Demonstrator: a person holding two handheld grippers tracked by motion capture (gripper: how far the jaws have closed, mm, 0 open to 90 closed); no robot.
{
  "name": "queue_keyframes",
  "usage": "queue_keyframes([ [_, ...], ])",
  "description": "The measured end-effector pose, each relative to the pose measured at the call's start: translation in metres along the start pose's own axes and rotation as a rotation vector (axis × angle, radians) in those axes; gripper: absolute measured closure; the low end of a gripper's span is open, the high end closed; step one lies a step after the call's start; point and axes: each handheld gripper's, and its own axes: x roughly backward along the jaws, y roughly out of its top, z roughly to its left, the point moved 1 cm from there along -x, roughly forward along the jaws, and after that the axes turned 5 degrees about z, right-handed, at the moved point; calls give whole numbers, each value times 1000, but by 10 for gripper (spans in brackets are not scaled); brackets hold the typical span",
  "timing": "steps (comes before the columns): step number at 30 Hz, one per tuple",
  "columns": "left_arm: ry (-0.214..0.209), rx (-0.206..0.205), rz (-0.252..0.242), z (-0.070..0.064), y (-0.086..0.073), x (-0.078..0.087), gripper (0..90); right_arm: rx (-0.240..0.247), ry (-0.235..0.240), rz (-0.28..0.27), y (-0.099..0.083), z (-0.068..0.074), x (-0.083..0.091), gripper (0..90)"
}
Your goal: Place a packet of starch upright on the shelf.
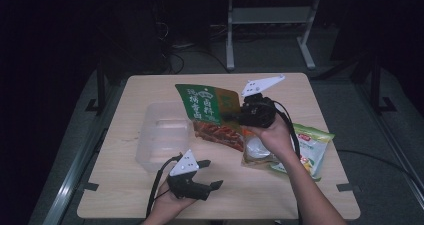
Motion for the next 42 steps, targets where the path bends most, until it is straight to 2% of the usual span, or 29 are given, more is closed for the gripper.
queue_keyframes([
  [5, 2, -9, -3, 0, 0, 1, 241, 1, 8, -1, 10, -2, -12, 896],
  [13, 6, 1, -11, 0, -2, 2, 241, 3, 28, -15, 30, -7, -35, 896],
  [25, 5, 15, -15, 0, -3, 1, 241, 3, 30, -33, 54, -19, -63, 896],
  [30, 4, 4, -10, 0, -3, 2, 241, -1, 27, -43, 64, -22, -73, 896],
  [42, 13, -4, -15, 3, -3, 4, 240, 18, 26, -44, 87, -22, -98, 896],
])
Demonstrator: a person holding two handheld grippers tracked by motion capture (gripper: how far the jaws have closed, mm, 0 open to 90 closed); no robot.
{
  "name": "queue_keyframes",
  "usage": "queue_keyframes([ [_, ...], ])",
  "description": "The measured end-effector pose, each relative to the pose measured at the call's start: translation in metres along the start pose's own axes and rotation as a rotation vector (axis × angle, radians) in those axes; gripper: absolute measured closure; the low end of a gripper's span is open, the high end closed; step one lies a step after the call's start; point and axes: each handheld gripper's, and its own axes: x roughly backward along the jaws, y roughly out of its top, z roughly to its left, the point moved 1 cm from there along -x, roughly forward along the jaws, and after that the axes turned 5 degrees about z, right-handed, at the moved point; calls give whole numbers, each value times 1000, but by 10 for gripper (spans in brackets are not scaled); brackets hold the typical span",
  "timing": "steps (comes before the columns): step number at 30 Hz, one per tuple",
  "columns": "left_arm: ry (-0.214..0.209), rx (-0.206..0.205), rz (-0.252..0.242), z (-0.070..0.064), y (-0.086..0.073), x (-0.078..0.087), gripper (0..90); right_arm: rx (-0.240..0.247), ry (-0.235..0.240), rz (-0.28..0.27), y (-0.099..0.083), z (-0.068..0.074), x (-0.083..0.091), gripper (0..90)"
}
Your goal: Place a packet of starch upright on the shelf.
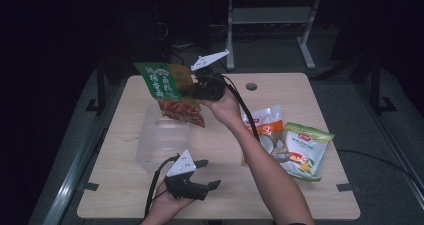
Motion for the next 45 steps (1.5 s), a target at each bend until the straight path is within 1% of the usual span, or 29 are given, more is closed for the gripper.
queue_keyframes([
  [2, -2, 7, 0, 0, 0, 0, 240, 2, -1, 1, 4, -1, -4, 896],
  [4, -3, 4, 2, 0, 0, 1, 240, 4, -3, 1, 7, -2, -8, 896],
  [6, -2, 3, 3, 0, 0, 1, 240, 2, -6, -12, 9, -3, -13, 896],
  [8, -3, 4, 1, 0, -1, 1, 240, -8, -5, -22, 9, -5, -19, 896],
  [9, -6, 11, -5, -1, -1, 1, 239, -12, -2, -22, 8, -6, -23, 896],
  [10, -5, 4, 0, 0, -1, 1, 239, -18, -1, -18, 6, -7, -26, 896],
  [13, -9, 15, -9, -2, -1, 1, 239, -23, 0, -12, 5, -9, -35, 896],
  [18, -4, 10, -6, -1, -1, 2, 238, -33, 9, -18, 2, -12, -48, 896],
  [21, -5, 15, -8, -1, -1, 1, 239, -46, 15, -16, 0, -12, -54, 896],
  [25, -4, 9, -7, 0, -1, 2, 239, -46, 18, -18, -2, -14, -60, 896],
  [27, -5, 11, -6, -1, -2, 1, 238, -55, 24, -20, -3, -14, -63, 896],
  [28, -5, 3, -5, 0, -2, 1, 239, -55, 25, -22, -3, -14, -64, 896],
  [35, -6, 3, -2, -1, -2, 1, 238, -65, 32, -18, -9, -14, -75, 896],
  [37, -6, 4, -5, -1, -2, 1, 238, -79, 33, -17, -12, -14, -78, 896],
  [38, -6, 4, -3, -1, -2, 1, 238, -78, 33, -15, -13, -15, -79, 896],
  [41, -5, 3, -2, -1, -2, 1, 238, -100, 40, -35, -15, -17, -80, 896],
  [45, -5, -1, -2, -1, -2, 0, 239, -118, 36, -39, -16, -17, -82, 896],
])
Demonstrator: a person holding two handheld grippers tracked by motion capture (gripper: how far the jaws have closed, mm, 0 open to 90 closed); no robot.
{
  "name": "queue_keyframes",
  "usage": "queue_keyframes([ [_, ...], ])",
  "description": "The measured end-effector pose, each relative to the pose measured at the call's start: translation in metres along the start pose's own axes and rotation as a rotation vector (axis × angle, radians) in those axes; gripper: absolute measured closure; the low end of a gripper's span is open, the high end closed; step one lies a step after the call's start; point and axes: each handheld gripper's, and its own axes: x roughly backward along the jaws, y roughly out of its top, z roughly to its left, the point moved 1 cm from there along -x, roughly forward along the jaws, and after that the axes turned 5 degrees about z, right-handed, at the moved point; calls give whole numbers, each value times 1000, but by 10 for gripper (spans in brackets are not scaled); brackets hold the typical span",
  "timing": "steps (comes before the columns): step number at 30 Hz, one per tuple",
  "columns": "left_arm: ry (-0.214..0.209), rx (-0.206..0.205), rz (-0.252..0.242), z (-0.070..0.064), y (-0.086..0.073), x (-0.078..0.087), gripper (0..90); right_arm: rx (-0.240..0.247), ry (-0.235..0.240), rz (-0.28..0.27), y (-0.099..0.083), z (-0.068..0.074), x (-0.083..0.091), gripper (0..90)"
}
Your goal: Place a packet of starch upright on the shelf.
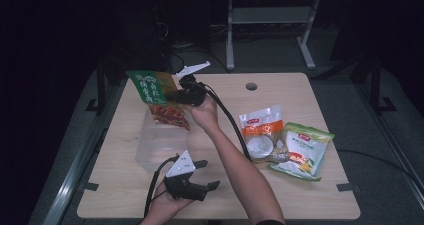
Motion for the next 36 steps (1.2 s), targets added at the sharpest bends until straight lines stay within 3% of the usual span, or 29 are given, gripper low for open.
queue_keyframes([
  [9, 0, -3, 0, -1, 0, 1, 239, -2, -18, 42, -7, -4, -12, 896],
  [17, 0, -1, 1, 0, 0, 0, 239, -58, -14, 16, -20, -17, -11, 894],
  [27, -1, -1, 1, -1, 0, -1, 239, -67, -35, 21, -24, -22, -8, 887],
  [36, 1, 1, 7, -1, 0, -3, 239, -69, -57, 43, -23, -25, 1, 715],
])
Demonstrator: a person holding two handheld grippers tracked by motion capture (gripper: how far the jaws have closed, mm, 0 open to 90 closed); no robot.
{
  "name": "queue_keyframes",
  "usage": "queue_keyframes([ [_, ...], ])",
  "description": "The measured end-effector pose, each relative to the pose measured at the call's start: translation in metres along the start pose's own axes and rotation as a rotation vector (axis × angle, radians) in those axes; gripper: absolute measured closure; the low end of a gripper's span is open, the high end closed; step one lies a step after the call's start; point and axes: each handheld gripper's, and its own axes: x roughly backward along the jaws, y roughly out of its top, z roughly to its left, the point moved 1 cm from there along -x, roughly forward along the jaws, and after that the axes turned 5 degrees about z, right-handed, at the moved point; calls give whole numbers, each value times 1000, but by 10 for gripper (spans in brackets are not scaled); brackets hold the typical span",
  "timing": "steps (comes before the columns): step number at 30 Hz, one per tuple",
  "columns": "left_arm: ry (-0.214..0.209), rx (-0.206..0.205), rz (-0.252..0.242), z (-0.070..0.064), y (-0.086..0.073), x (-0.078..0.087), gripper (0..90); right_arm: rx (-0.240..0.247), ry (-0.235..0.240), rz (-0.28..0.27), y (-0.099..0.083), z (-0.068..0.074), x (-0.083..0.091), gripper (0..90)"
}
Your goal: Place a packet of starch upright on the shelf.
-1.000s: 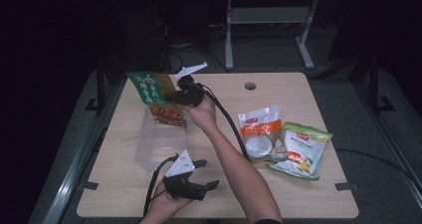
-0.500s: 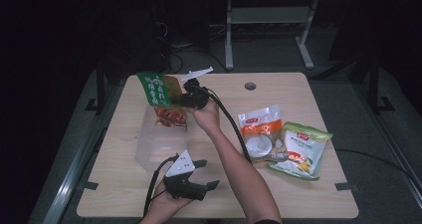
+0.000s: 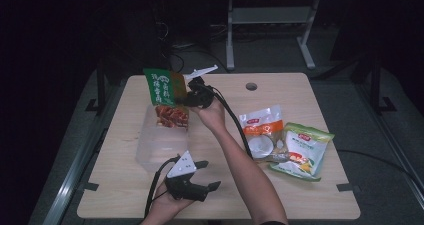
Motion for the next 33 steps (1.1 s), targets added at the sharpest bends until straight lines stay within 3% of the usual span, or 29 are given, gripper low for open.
queue_keyframes([
  [7, 0, -8, 3, -1, 0, -2, 239, 2, -21, 12, -1, -3, 14, 637],
  [33, 1, -11, 26, -2, 0, -7, 237, -23, -47, 45, -22, -14, 80, 519],
])
